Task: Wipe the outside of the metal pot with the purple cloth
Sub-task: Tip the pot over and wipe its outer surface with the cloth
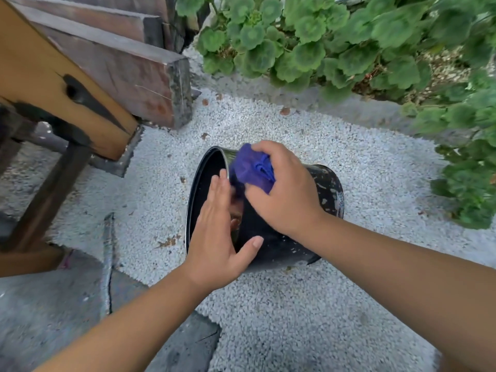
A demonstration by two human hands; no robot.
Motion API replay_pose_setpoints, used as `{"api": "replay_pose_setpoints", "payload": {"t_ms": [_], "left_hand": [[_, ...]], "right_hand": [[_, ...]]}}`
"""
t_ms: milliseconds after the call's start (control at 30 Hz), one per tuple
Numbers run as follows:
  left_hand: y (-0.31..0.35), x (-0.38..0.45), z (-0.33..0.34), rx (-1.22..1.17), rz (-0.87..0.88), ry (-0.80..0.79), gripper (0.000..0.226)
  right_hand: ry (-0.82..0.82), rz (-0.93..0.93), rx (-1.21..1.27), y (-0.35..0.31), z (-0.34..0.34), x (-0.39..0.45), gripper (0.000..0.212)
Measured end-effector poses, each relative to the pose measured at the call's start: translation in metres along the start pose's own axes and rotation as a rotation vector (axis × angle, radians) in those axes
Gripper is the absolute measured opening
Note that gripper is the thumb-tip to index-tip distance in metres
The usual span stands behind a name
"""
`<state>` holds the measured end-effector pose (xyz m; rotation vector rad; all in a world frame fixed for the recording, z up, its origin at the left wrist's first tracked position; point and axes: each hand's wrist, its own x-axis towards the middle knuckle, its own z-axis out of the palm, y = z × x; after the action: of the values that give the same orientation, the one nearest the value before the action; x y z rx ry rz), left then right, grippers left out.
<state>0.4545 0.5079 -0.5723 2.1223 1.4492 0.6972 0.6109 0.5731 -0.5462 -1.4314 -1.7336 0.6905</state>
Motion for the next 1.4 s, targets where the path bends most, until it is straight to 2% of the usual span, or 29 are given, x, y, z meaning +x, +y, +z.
{"api": "replay_pose_setpoints", "payload": {"t_ms": [133,200,333,467,533,667,767,933,1033,1133,1200,1400], "left_hand": [[0.000,0.004,0.000,-0.013,0.046,-0.010,0.066],[-0.005,0.002,0.000,-0.016,0.018,-0.014,0.063],[-0.011,-0.002,-0.001,0.002,-0.018,0.010,0.075],[-0.018,-0.017,-0.003,0.066,-0.065,0.071,0.097],[-0.021,-0.021,-0.004,0.021,-0.114,0.084,0.097],[-0.016,-0.013,-0.007,-0.035,-0.206,0.138,0.090],[-0.012,0.001,-0.005,-0.047,-0.228,0.170,0.087],[-0.016,0.006,-0.007,-0.047,-0.201,0.088,0.105],[-0.016,0.006,-0.011,-0.100,-0.189,0.062,0.109],[-0.016,0.006,-0.012,-0.046,-0.154,0.060,0.109],[-0.018,0.006,-0.012,-0.057,-0.146,0.061,0.109],[-0.035,0.002,-0.017,-0.014,-0.152,0.088,0.107]], "right_hand": [[-0.046,-0.206,-0.194,-0.032,0.020,-0.002,0.056],[-0.040,-0.218,-0.294,-0.033,0.029,-0.007,0.056],[0.071,-0.076,-0.247,-0.028,0.043,-0.011,0.048],[0.150,0.249,-0.300,0.017,0.037,-0.025,0.051],[0.121,0.341,-0.342,0.048,0.026,-0.031,0.057],[0.141,0.409,-0.316,0.078,0.018,-0.031,0.062],[0.165,0.412,-0.308,0.082,0.019,-0.028,0.062],[0.153,0.389,-0.325,0.067,0.026,-0.022,0.057],[0.145,0.265,-0.339,0.034,0.041,-0.022,0.055],[0.116,0.088,-0.291,0.003,0.056,-0.026,0.052],[0.126,0.049,-0.249,-0.002,0.062,-0.028,0.050],[0.181,0.250,-0.327,0.036,0.055,-0.025,0.045]]}}
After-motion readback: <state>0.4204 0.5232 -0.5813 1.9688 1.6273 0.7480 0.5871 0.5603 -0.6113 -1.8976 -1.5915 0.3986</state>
